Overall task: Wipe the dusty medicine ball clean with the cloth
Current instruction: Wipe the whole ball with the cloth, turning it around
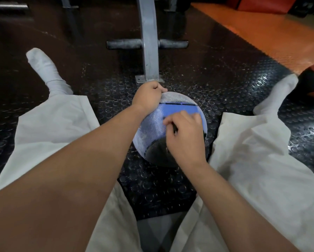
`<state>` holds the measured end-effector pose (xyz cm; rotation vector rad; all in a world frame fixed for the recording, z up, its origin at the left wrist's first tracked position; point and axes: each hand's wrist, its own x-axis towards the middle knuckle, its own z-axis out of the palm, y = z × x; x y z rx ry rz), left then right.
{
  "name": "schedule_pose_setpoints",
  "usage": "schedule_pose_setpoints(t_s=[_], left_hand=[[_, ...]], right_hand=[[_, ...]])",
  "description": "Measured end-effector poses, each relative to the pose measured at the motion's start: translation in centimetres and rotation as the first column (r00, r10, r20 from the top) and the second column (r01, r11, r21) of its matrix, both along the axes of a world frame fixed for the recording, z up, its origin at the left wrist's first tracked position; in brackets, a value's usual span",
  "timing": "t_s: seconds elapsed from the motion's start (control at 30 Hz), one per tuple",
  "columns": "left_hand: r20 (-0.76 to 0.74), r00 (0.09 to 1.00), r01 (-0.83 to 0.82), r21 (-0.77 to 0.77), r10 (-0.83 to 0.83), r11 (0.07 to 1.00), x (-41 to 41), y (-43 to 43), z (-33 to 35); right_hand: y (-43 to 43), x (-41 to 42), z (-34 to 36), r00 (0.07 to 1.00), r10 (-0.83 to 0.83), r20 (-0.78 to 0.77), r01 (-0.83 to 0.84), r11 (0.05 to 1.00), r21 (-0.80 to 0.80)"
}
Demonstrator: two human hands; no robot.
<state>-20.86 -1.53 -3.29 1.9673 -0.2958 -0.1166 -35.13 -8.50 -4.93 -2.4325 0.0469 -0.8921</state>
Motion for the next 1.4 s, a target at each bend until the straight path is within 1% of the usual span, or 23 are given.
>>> schedule_pose_setpoints(t_s=[0.1, 0.2, 0.3, 0.37, 0.43, 0.47, 0.53, 0.57, 0.6, 0.67, 0.73, 0.8, 0.83, 0.9, 0.97, 1.03, 1.07, 1.1, 1.17, 1.23, 1.27, 1.33, 1.4], left_hand=[[0.004, 1.0, -0.012, -0.022, 0.012, 1.0, -0.1, 0.2, -0.1], [0.005, 1.0, -0.01, -0.007, 0.01, 1.0, 0.0, 0.2, 0.0], [-0.008, 1.0, 0.003, 0.004, -0.003, 1.0, -0.1, 0.1, -0.1], [-0.005, 1.0, 0.01, 0.013, -0.01, 1.0, -0.4, -0.1, 0.1], [0.004, 1.0, 0.008, 0.018, -0.008, 1.0, -0.9, -0.1, 0.2], [0.01, 1.0, 0.007, 0.023, -0.007, 1.0, -1.1, -0.1, 0.3], [0.025, 1.0, -0.007, 0.042, 0.006, 0.999, -1.5, 0.1, 0.2], [0.035, 0.999, -0.017, 0.055, 0.015, 0.998, -1.8, 0.2, 0.2], [0.044, 0.999, -0.024, 0.067, 0.022, 0.997, -2.0, 0.2, 0.2], [0.054, 0.998, -0.041, 0.072, 0.037, 0.997, -2.2, 0.3, 0.3], [0.048, 0.998, -0.039, 0.064, 0.036, 0.997, -2.3, 0.5, 0.5], [0.038, 0.999, -0.025, 0.06, 0.023, 0.998, -2.5, 0.6, 0.5], [0.036, 0.999, -0.022, 0.055, 0.02, 0.998, -2.5, 0.7, 0.5], [0.034, 0.999, -0.031, 0.029, 0.03, 0.999, -2.8, 0.6, 0.4], [0.046, 0.998, -0.044, 0.016, 0.043, 0.999, -3.2, 0.4, 0.3], [0.073, 0.996, -0.063, 0.036, 0.06, 0.997, -3.7, 0.0, 0.3], [0.083, 0.994, -0.074, 0.051, 0.07, 0.996, -3.9, -0.2, 0.4], [0.09, 0.993, -0.081, 0.063, 0.075, 0.995, -4.2, -0.3, 0.5], [0.09, 0.993, -0.077, 0.071, 0.07, 0.995, -4.5, -0.3, 0.6], [0.089, 0.994, -0.063, 0.053, 0.059, 0.997, -4.8, -0.1, 0.6], [0.091, 0.994, -0.058, 0.039, 0.054, 0.998, -4.8, 0.0, 0.5], [0.091, 0.994, -0.063, 0.016, 0.061, 0.998, -4.9, 0.4, 0.3], [0.064, 0.996, -0.063, -0.02, 0.064, 0.998, -4.7, 0.5, 0.3]], right_hand=[[0.2, 2.3, 1.2, 0.999, -0.041, -0.015, 0.041, 0.999, 0.005], [0.5, 1.2, -0.6, 0.998, -0.048, 0.047, 0.05, 0.997, -0.059], [0.3, -2.1, -3.5, 0.984, 0.038, 0.172, -0.004, 0.98, -0.197], [-0.5, -2.6, -3.8, 0.975, 0.111, 0.195, -0.072, 0.978, -0.197], [-1.6, -2.3, -3.5, 0.984, 0.08, 0.162, -0.069, 0.995, -0.067], [-2.2, -2.1, -3.4, 0.987, 0.018, 0.16, -0.024, 0.999, 0.04], [-3.7, -1.9, -3.3, 0.981, -0.125, 0.15, 0.084, 0.964, 0.254], [-4.1, -1.9, -3.4, 0.976, -0.168, 0.137, 0.12, 0.945, 0.304], [-4.2, -2.0, -3.4, 0.974, -0.184, 0.131, 0.137, 0.943, 0.305], [-3.2, -2.1, -3.4, 0.978, -0.142, 0.152, 0.11, 0.974, 0.197], [-1.7, -2.3, -3.4, 0.981, -0.059, 0.183, 0.053, 0.998, 0.038], [-0.9, -2.4, -3.7, 0.982, 0.023, 0.189, -0.003, 0.995, -0.104], [-1.0, -2.4, -3.7, 0.982, 0.044, 0.184, -0.017, 0.989, -0.144], [-1.7, -2.4, -3.7, 0.983, 0.037, 0.18, -0.01, 0.989, -0.146], [-2.4, -2.4, -3.5, 0.983, -0.033, 0.181, 0.045, 0.997, -0.059], [-2.6, -2.3, -3.3, 0.978, -0.119, 0.171, 0.109, 0.992, 0.067], [-2.5, -2.3, -3.2, 0.976, -0.146, 0.161, 0.13, 0.986, 0.105], [-2.3, -2.3, -3.1, 0.976, -0.153, 0.153, 0.137, 0.985, 0.108], [-1.9, -2.3, -2.8, 0.982, -0.111, 0.154, 0.109, 0.994, 0.024], [-1.7, -1.9, -2.1, 0.987, -0.045, 0.154, 0.058, 0.995, -0.08], [-1.6, -1.5, -1.5, 0.989, -0.028, 0.144, 0.044, 0.993, -0.106], [-1.0, -0.6, -0.2, 0.994, -0.046, 0.098, 0.058, 0.991, -0.12], [-0.2, 0.2, 0.8, 0.993, -0.107, 0.041, 0.111, 0.988, -0.107]])
